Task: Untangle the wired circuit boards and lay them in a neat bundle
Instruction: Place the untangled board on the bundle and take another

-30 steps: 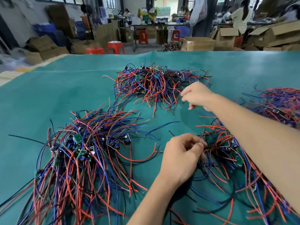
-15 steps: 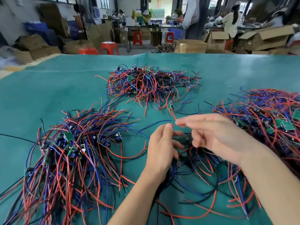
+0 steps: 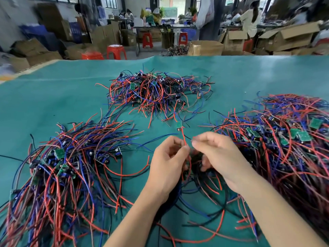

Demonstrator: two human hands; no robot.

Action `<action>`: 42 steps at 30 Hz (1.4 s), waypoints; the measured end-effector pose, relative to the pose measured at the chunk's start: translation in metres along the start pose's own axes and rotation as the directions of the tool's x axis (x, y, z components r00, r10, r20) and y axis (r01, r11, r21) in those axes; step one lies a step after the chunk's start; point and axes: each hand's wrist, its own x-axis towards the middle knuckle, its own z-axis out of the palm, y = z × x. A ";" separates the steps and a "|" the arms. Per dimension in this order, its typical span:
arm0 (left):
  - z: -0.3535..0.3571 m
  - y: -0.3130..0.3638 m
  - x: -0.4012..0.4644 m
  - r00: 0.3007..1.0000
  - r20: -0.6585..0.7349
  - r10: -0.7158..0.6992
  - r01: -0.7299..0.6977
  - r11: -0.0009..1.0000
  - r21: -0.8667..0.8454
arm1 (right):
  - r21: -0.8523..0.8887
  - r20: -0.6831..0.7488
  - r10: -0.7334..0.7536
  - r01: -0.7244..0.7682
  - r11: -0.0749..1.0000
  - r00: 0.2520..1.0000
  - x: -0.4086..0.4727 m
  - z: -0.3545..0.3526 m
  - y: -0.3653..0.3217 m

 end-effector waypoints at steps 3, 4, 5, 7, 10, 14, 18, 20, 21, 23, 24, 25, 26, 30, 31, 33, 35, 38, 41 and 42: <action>0.000 0.001 -0.002 0.993 0.101 0.063 -0.069 0.996 0.061 | -0.002 -0.060 -0.052 0.052 0.999 0.997 -0.001 0.004 0.003; 0.001 0.002 -0.002 0.988 0.130 0.078 -0.088 0.993 0.075 | -0.028 -0.053 -0.071 0.069 0.997 0.996 -0.002 0.003 0.001; 0.001 0.002 -0.003 0.985 0.151 0.087 -0.101 0.991 0.085 | -0.037 -0.033 -0.091 0.090 0.995 0.995 -0.003 0.002 -0.001; 0.001 0.004 -0.004 0.979 0.177 0.097 -0.115 0.989 0.097 | 0.037 0.000 -0.123 0.123 0.992 0.992 -0.003 0.000 -0.007; 0.003 0.007 -0.007 0.975 0.196 0.106 -0.128 0.986 0.103 | 0.022 0.014 -0.163 0.163 0.986 0.987 -0.004 -0.004 -0.009; 0.002 0.005 -0.005 0.980 0.186 0.072 -0.089 0.992 0.087 | 0.034 0.033 -0.234 0.233 0.972 0.972 -0.007 -0.002 -0.010; 0.000 0.001 -0.003 0.992 0.126 0.000 -0.004 0.999 0.032 | 0.500 -0.005 -0.207 0.181 0.847 0.978 -0.007 -0.018 -0.025; 0.000 0.001 -0.003 0.993 0.121 0.006 -0.009 1.000 0.023 | 0.719 0.083 -0.158 0.051 0.693 0.984 -0.009 -0.024 -0.032; 0.001 0.002 -0.003 0.993 0.120 0.016 -0.017 1.000 0.013 | 0.728 0.114 -0.121 0.000 0.686 0.986 -0.010 -0.023 -0.034; 0.001 0.004 -0.003 0.993 0.113 0.034 -0.032 0.999 -0.021 | 0.617 0.159 -0.022 -0.082 0.783 0.987 -0.011 -0.015 -0.030; 0.001 0.005 -0.004 0.993 0.107 0.042 -0.039 0.999 -0.032 | 0.543 0.180 0.029 -0.124 0.830 0.983 -0.011 -0.009 -0.027; 0.001 0.006 -0.004 0.994 0.098 0.048 -0.044 0.998 -0.038 | 0.493 0.202 0.082 -0.174 0.852 0.976 -0.012 -0.002 -0.025; 0.002 0.006 -0.005 0.995 0.087 0.048 -0.045 0.998 -0.040 | 0.472 0.221 0.122 -0.216 0.855 0.968 -0.012 0.003 -0.021; 0.001 0.005 -0.004 0.997 0.069 0.033 -0.032 0.999 -0.020 | 0.557 0.207 0.161 -0.252 0.792 0.965 -0.010 0.007 -0.019; 0.000 0.005 -0.004 0.996 0.077 0.038 -0.037 0.999 -0.023 | 0.605 0.214 0.140 -0.244 0.758 0.967 -0.010 0.006 -0.021; 0.000 0.006 -0.004 0.994 0.089 0.057 -0.054 0.998 -0.036 | 0.663 0.243 0.090 -0.233 0.711 0.966 -0.009 0.002 -0.024; 0.002 0.006 -0.004 0.993 0.095 0.073 -0.069 0.997 -0.046 | 0.586 0.239 0.077 -0.207 0.783 0.968 -0.010 0.002 -0.023; 0.003 0.005 -0.004 0.993 0.100 0.065 -0.049 0.986 -0.159 | 0.409 0.248 0.114 -0.210 0.888 0.962 -0.013 0.011 -0.020; 0.003 0.005 -0.004 0.994 0.090 0.057 -0.047 0.993 -0.109 | 0.272 0.268 0.103 -0.178 0.946 0.958 -0.015 0.015 -0.017; 0.004 0.005 -0.004 0.993 0.107 0.059 -0.046 0.992 -0.120 | 0.217 0.249 0.090 -0.146 0.965 0.964 -0.016 0.015 -0.017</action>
